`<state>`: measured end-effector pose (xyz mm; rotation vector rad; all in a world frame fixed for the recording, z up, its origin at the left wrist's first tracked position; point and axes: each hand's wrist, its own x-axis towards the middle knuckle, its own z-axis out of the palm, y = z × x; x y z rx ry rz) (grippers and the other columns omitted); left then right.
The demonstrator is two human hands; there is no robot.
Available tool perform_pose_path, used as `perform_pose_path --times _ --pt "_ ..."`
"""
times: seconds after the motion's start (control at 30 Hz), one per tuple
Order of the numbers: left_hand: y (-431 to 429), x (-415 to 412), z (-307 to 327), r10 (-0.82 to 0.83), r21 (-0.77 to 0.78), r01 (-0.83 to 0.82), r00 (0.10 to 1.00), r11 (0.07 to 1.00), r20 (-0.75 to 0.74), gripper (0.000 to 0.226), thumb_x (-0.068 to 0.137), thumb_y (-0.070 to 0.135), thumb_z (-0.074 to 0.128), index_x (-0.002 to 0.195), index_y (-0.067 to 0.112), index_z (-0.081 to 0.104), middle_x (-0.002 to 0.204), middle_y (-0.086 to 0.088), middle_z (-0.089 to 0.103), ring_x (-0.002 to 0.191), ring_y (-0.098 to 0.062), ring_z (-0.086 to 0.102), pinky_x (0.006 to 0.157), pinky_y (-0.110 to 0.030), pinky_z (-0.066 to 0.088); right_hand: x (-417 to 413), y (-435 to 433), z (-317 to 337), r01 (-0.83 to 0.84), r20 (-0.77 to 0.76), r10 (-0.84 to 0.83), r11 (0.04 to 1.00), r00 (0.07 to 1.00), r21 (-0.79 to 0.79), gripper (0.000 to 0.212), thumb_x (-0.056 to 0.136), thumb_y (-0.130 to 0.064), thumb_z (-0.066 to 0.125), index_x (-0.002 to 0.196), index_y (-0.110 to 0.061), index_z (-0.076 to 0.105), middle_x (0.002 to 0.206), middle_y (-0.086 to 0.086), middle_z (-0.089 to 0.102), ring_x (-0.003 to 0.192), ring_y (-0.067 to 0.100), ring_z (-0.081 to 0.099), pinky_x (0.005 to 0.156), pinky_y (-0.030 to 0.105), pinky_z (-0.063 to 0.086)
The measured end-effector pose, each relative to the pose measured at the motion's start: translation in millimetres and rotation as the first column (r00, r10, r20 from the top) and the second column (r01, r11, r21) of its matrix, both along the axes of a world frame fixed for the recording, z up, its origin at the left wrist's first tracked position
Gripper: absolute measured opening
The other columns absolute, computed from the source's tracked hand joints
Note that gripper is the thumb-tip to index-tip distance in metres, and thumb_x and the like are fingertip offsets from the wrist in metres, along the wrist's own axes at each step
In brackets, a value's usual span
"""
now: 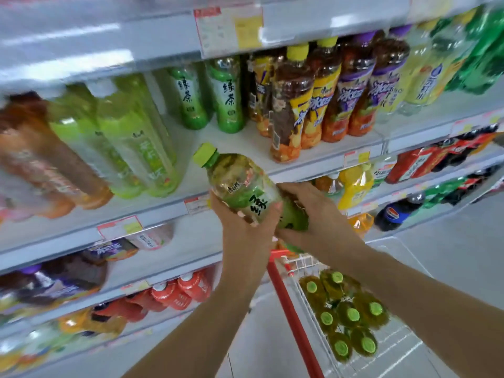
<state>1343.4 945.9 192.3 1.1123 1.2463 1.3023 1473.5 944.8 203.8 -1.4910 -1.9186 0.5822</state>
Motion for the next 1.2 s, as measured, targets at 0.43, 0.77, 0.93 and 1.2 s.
perform_pose_path --times 0.43,0.77,0.93,1.2 --pt "105 -60 39 0.167 0.435 0.007 0.917 0.901 -0.361 0.095 0.075 0.011 0.075 0.147 0.026 0.016 0.149 0.004 0.033 0.136 -0.01 0.034 0.111 -0.042 0.033 8 80 -6 -0.037 0.598 0.178 0.97 0.782 -0.241 0.065 0.097 -0.034 0.041 0.15 -0.015 0.009 0.158 0.0 0.0 0.144 0.015 0.009 0.113 0.026 0.014" --pt "157 -55 28 0.201 0.252 -0.078 0.836 0.965 -0.511 0.097 0.086 0.021 0.067 0.15 0.03 -0.006 0.155 -0.002 0.025 0.135 -0.021 0.034 0.102 -0.034 0.033 8 87 -13 -0.02 0.564 0.139 0.977 0.814 -0.21 0.067 0.091 -0.033 0.052 0.149 -0.023 0.018 0.157 -0.008 0.009 0.142 0.012 0.015 0.11 0.026 0.025" --pt "199 -55 25 0.238 0.19 -0.152 0.761 0.97 -0.603 0.092 0.09 0.01 0.058 0.149 0.025 -0.011 0.141 -0.016 0.043 0.111 -0.032 0.055 0.087 -0.037 0.044 7 85 -15 -0.027 0.545 0.143 0.976 0.826 -0.215 0.066 0.091 -0.031 0.053 0.148 -0.025 0.02 0.157 -0.011 0.006 0.141 0.014 0.02 0.107 0.028 0.031" --pt "210 -62 -11 0.149 -0.014 -0.191 0.805 0.981 -0.574 0.08 0.092 0.003 0.05 0.151 0.017 -0.003 0.143 -0.011 0.044 0.127 -0.028 0.047 0.102 -0.032 0.035 9 85 -23 -0.023 0.546 0.131 0.979 0.828 -0.201 0.067 0.091 -0.033 0.054 0.148 -0.026 0.02 0.157 -0.013 -0.002 0.141 0.014 0.02 0.108 0.03 0.031"
